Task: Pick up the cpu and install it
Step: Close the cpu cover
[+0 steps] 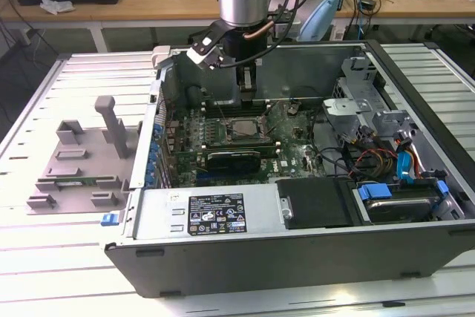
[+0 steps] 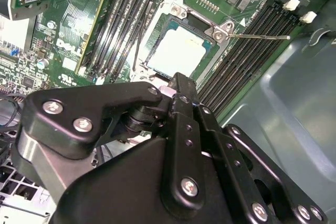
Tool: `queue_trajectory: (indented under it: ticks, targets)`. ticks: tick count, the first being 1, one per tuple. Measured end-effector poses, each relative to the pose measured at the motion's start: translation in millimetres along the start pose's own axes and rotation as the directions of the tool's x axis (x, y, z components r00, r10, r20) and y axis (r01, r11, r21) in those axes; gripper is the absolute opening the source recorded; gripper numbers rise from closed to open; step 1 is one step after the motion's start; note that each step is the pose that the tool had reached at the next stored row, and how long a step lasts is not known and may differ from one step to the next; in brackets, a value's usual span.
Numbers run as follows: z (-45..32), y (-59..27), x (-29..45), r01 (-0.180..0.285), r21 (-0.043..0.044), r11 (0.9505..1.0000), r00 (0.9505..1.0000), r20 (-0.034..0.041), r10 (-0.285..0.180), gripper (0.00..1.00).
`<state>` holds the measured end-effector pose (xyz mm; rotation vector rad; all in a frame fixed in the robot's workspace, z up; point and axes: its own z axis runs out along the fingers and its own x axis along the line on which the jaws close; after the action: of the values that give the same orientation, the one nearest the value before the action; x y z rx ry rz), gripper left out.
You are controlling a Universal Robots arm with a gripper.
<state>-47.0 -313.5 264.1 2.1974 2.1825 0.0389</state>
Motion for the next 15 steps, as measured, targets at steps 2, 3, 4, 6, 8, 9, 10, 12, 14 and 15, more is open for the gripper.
queue_trajectory:
  ticks: [2, 3, 4, 6, 8, 9, 10, 12, 14, 15]
  targets:
    - [-6.4, 0.3, 0.0, 0.000, 0.0001, 1.0000, 1.0000, 0.0007, 0.000, 0.11]
    - [-12.0, 0.6, 0.0, 0.000, 0.0001, 1.0000, 1.0000, 0.0007, 0.000, 0.11]
    - [-12.9, 0.7, 0.1, 0.000, -0.0001, 1.0000, 1.0000, 0.0005, 0.000, 0.11]
    - [-13.0, 1.6, 0.1, 0.000, 0.0001, 1.0000, 1.0000, 0.0007, 0.000, 0.11]
    - [-12.8, 5.1, 0.0, 0.000, 0.0001, 1.0000, 1.0000, 0.0008, 0.000, 0.11]
    - [-12.5, 10.8, 0.0, 0.000, 0.0001, 1.0000, 1.0000, 0.0006, 0.000, 0.11]
    - [-12.2, 16.1, -0.3, 0.000, 0.0000, 1.0000, 1.0000, 0.0006, 0.000, 0.11]
    - [-11.4, 32.0, -0.9, 0.000, 0.0001, 1.0000, 1.0000, 0.0006, 0.000, 0.11]
    - [-11.0, 41.0, -1.2, 0.000, 0.0002, 1.0000, 1.0000, 0.0007, 0.000, 0.11]
    - [-10.6, 49.9, -1.4, 0.000, 0.0002, 1.0000, 1.0000, 0.0008, 0.000, 0.11]
